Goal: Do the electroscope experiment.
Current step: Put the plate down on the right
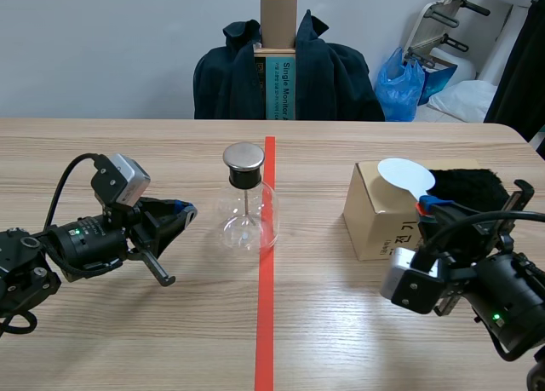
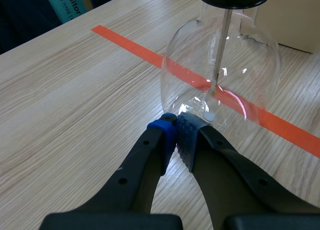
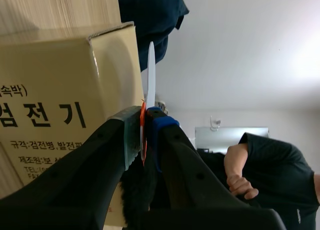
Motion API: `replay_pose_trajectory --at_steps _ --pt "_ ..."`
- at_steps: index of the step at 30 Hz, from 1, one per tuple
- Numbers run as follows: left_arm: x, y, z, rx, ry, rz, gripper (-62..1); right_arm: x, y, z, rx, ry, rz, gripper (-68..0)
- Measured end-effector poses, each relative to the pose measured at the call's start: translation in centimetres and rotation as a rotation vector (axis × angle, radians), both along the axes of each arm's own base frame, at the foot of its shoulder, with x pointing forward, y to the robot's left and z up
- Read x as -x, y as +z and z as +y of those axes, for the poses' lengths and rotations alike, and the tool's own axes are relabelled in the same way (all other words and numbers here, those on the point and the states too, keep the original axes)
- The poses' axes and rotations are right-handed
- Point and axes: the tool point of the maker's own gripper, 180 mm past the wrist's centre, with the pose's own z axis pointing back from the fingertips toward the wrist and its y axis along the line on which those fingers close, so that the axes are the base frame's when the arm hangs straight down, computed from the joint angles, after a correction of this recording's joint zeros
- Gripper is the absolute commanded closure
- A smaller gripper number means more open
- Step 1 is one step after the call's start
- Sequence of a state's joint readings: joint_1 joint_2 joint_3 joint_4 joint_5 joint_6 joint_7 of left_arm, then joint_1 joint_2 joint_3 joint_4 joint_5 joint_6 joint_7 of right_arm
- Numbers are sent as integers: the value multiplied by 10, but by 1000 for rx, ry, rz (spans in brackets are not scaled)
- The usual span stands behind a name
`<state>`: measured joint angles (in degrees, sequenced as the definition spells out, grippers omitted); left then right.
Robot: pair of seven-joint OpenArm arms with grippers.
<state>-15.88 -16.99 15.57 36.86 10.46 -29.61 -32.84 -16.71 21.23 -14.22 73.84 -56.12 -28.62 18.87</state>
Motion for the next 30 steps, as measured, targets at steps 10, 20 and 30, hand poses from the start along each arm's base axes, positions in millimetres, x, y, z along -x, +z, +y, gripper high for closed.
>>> replay_pose_trajectory --at_steps 10,20,30 --pt "28 -1 10 -14 -20 6 -32 3 -23 2 18 -37 65 -9" --pt "112 41 30 -4 -128 8 -538 3 -25 3 19 -39 74 -243" --pt "182 101 37 58 -172 60 -623 2 -16 3 20 -41 22 -402"
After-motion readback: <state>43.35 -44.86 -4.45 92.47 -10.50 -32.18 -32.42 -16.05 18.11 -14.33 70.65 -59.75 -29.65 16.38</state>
